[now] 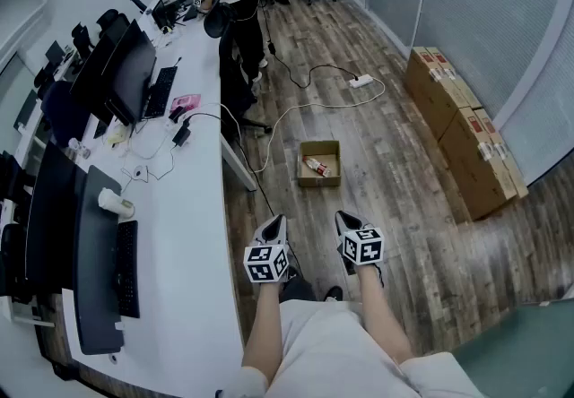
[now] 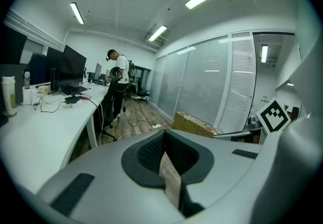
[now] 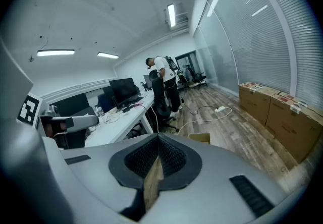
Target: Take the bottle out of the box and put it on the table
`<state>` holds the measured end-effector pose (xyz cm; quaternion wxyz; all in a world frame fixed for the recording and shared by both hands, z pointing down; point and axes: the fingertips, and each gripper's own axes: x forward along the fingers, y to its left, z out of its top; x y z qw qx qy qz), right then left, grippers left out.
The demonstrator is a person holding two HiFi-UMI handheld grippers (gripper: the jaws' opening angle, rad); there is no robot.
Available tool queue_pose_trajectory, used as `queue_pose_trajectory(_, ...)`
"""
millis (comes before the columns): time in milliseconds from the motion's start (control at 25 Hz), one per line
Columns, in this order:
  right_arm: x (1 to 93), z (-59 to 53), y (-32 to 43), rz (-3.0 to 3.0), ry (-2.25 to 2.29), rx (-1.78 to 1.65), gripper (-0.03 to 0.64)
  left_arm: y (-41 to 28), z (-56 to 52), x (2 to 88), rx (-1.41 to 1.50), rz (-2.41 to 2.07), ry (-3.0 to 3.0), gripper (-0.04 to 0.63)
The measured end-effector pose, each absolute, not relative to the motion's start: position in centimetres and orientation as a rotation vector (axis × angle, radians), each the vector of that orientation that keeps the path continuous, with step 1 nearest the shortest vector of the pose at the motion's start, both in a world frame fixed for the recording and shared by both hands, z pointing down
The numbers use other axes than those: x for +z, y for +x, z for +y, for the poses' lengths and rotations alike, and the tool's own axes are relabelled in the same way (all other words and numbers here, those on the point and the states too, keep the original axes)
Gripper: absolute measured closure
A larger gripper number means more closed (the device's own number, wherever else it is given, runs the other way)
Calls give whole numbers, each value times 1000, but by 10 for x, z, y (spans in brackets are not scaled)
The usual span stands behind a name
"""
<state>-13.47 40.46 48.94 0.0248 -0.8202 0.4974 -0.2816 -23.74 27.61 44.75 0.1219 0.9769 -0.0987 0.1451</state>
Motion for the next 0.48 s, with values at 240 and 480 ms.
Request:
queue_pose_trajectory(240, 491, 426, -133, 1522, -2548, -865, 577, -237, 295, 449, 437, -267, 2853, 580)
queue_pose_trajectory(480, 492, 446, -129, 1458, -2546, -839, 577, -239, 298, 454, 441, -285, 2829, 580)
